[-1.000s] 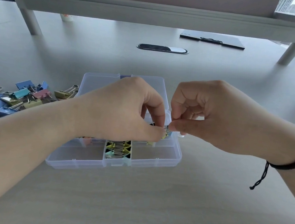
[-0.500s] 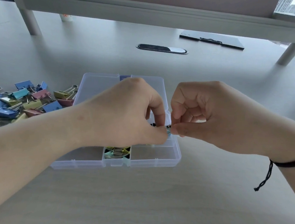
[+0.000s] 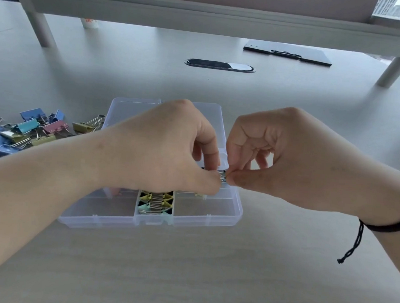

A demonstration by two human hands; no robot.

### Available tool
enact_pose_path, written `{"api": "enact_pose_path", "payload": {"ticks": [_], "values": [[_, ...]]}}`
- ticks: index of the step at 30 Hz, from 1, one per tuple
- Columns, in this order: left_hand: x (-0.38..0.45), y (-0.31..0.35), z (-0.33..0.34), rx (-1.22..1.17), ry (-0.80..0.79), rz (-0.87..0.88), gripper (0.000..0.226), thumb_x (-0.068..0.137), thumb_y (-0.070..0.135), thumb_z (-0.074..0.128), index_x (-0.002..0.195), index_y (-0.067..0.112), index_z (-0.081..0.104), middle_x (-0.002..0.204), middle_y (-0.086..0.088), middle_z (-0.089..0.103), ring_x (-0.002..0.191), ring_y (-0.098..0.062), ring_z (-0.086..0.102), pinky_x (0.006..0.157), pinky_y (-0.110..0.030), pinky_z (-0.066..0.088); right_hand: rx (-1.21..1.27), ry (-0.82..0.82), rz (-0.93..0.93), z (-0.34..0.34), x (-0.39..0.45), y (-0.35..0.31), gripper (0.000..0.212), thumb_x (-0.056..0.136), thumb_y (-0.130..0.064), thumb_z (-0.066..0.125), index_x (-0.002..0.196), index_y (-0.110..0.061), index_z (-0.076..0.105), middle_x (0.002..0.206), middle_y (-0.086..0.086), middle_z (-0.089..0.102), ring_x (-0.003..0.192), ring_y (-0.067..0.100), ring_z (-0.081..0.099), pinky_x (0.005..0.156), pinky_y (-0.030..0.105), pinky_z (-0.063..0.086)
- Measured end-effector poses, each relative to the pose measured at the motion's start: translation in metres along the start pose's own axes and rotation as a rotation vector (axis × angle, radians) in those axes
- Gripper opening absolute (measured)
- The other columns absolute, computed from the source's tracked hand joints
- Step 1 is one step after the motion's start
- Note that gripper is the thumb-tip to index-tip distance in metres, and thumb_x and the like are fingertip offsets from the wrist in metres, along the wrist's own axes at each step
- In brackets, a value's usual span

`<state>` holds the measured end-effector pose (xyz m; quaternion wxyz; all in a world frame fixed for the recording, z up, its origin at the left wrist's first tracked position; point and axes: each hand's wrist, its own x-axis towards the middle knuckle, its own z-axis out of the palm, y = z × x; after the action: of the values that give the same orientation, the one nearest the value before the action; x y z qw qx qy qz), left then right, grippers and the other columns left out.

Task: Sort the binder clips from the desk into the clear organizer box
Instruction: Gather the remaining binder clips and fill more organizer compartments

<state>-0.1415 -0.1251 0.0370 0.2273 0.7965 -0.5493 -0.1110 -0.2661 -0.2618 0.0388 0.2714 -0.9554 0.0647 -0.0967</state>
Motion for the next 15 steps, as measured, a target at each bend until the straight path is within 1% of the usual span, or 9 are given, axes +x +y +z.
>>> {"api": "enact_pose_path", "payload": {"ticks": [3,7,8,9,10,11,12,13,15], "values": [[0.002,-0.001,0.0,-0.009,-0.001,-0.015,0.013,0.064,0.033,0.08,0.06,0.028,0.068,0.036,0.025,0.044,0.037,0.003,0.045,0.039,-0.006,0.031,-0.015,0.036,0.056,0.004,0.001,-0.001,0.021,0.069,-0.019,0.085,0.073,-0.027,0.066,0.066,-0.016,0.071,0.056,0.0,0.061,0.052,0.008,0.041],[0.004,0.0,0.0,-0.03,-0.046,-0.056,0.014,0.067,0.033,0.079,0.062,0.025,0.069,0.03,0.015,0.041,0.03,-0.002,0.04,0.033,-0.008,0.027,-0.007,0.075,0.119,0.011,0.002,-0.004,0.019,0.068,-0.026,0.087,0.074,-0.029,0.07,0.066,-0.015,0.07,0.053,0.002,0.059,0.048,0.016,0.045],[0.006,-0.001,0.001,-0.032,-0.048,-0.065,0.014,0.067,0.033,0.079,0.062,0.025,0.07,0.032,0.015,0.045,0.031,-0.002,0.041,0.033,-0.008,0.027,0.006,0.077,0.133,0.012,0.002,-0.004,0.018,0.067,-0.026,0.088,0.074,-0.029,0.071,0.066,-0.014,0.07,0.053,0.003,0.06,0.047,0.016,0.046],[0.007,-0.002,0.001,-0.035,-0.048,-0.073,0.013,0.066,0.034,0.08,0.062,0.025,0.071,0.04,0.016,0.053,0.033,-0.002,0.043,0.035,-0.008,0.029,0.028,0.077,0.148,0.012,0.003,-0.003,0.018,0.067,-0.026,0.089,0.073,-0.029,0.073,0.065,-0.012,0.07,0.051,0.004,0.06,0.046,0.017,0.045],[0.008,-0.004,0.001,-0.046,-0.051,-0.086,0.011,0.065,0.036,0.079,0.063,0.028,0.072,0.052,0.015,0.063,0.039,-0.001,0.047,0.039,-0.009,0.034,0.059,0.072,0.166,0.012,0.003,-0.002,0.017,0.066,-0.026,0.089,0.072,-0.028,0.074,0.065,-0.009,0.069,0.049,0.006,0.058,0.044,0.016,0.043],[0.009,-0.005,0.001,-0.063,-0.058,-0.105,0.009,0.064,0.037,0.079,0.065,0.031,0.073,0.064,0.014,0.07,0.047,0.0,0.054,0.047,-0.011,0.042,0.094,0.063,0.185,0.012,0.004,-0.001,0.016,0.065,-0.027,0.089,0.071,-0.027,0.074,0.064,-0.006,0.069,0.048,0.008,0.057,0.042,0.016,0.042],[0.01,-0.005,0.0,-0.081,-0.065,-0.122,0.008,0.063,0.038,0.078,0.066,0.033,0.073,0.07,0.014,0.072,0.056,0.001,0.06,0.055,-0.015,0.049,0.123,0.053,0.201,0.013,0.004,0.001,0.016,0.065,-0.028,0.089,0.071,-0.027,0.075,0.063,-0.004,0.069,0.047,0.009,0.055,0.043,0.017,0.041],[0.011,-0.006,0.0,-0.095,-0.07,-0.134,0.007,0.064,0.038,0.078,0.067,0.034,0.073,0.07,0.015,0.072,0.059,0.002,0.062,0.057,-0.016,0.05,0.14,0.042,0.213,0.013,0.005,0.002,0.015,0.064,-0.03,0.089,0.071,-0.027,0.076,0.062,-0.003,0.068,0.046,0.009,0.053,0.044,0.02,0.041],[0.012,-0.005,0.0,-0.122,-0.072,-0.139,0.008,0.067,0.033,0.082,0.068,0.033,0.074,0.062,0.016,0.069,0.052,0.003,0.057,0.053,-0.017,0.044,0.159,0.023,0.24,0.014,0.006,0.003,0.014,0.065,-0.031,0.089,0.07,-0.028,0.076,0.058,-0.002,0.064,0.044,0.009,0.047,0.044,0.023,0.038]]}}
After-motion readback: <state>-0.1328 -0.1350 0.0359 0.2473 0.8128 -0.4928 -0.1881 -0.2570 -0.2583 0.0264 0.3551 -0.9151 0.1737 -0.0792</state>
